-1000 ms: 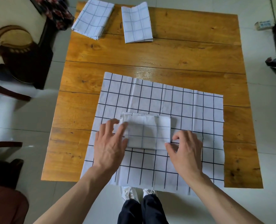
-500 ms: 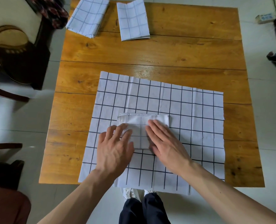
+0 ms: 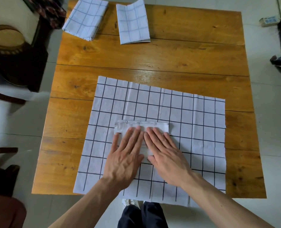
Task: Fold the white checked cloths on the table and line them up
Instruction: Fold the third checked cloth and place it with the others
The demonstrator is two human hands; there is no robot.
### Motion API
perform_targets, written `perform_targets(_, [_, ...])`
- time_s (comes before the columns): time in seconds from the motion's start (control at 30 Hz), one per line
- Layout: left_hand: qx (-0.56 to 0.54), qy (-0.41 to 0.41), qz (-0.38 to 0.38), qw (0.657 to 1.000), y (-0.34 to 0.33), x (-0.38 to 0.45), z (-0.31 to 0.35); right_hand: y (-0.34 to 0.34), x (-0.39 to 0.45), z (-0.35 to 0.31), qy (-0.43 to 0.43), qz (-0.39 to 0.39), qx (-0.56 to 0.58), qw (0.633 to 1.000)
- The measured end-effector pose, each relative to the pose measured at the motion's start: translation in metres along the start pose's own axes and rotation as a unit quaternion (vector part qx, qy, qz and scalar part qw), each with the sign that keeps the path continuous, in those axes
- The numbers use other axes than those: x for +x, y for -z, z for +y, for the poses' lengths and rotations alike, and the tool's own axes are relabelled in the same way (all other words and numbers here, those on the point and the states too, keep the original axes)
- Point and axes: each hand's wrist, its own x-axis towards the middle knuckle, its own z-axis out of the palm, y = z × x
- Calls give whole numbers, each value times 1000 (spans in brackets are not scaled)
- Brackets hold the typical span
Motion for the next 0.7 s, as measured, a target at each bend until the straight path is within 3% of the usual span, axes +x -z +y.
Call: perform_targets(0.7, [24,64,13,998,9,-26,-47,19,-3,50,16,-76,12,997])
